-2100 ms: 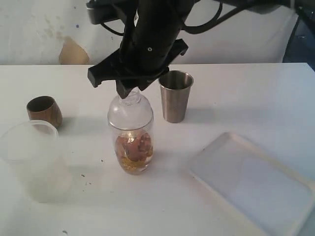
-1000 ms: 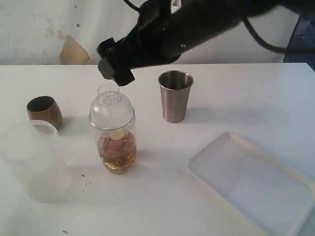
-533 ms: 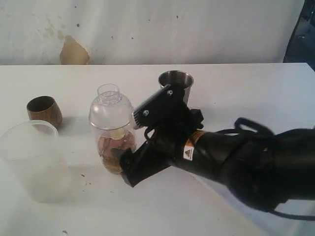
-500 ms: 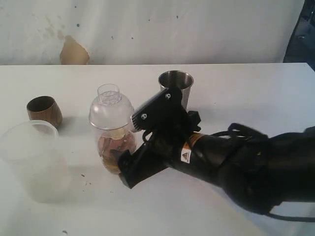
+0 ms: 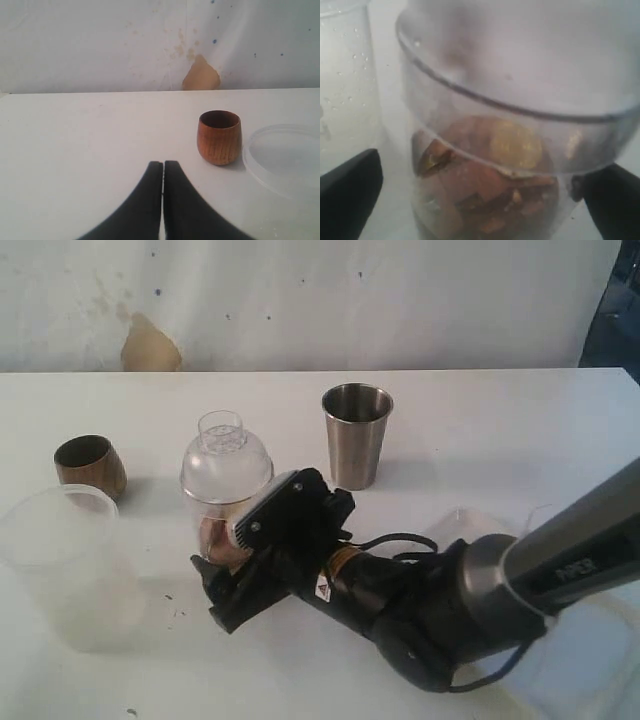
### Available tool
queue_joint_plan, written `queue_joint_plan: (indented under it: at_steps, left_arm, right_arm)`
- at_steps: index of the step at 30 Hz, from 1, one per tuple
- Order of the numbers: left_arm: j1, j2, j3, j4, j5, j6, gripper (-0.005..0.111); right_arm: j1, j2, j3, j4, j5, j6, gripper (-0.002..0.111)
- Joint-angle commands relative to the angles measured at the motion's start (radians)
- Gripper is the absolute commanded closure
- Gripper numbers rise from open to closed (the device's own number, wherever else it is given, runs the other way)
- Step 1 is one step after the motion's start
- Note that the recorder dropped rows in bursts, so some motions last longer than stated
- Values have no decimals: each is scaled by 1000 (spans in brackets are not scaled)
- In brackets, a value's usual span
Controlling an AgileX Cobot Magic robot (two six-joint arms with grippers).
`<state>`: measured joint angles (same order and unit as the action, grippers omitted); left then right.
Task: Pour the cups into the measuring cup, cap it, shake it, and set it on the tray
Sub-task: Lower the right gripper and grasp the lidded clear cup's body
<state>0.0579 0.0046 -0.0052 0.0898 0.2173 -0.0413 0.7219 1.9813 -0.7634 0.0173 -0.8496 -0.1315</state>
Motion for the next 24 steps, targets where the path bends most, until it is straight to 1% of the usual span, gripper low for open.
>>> queue_joint_plan:
  at_steps: [1,6,9,18,20,21,23,24]
  left_arm:
    - [0,-5,5,-8,-14,-3,106]
    - [0,-5,5,-8,-14,-3,106]
    - [0,-5,5,-8,-14,-3,106]
    - [0,-5,5,-8,-14,-3,106]
    - [0,-5,5,-8,-14,-3,106]
    - [0,-5,5,-8,-14,-3,106]
    - [0,-5,5,-8,-14,-3,106]
    - [0,-5,5,-8,-14,-3,106]
  right_arm:
    - [4,47,-76,-25,-28,8,4]
    - [4,72,-123,-17,-28,171,4]
    - [4,89,-150,-17,-29,227,4]
    - [4,104,-165,-17,-49,240,4]
    - [4,104,-166,11,-54,240,4]
    - [4,104,-166,36,-54,240,5]
    - [4,104,-166,45,-54,240,14]
    - [4,104,-166,45,-54,240,26]
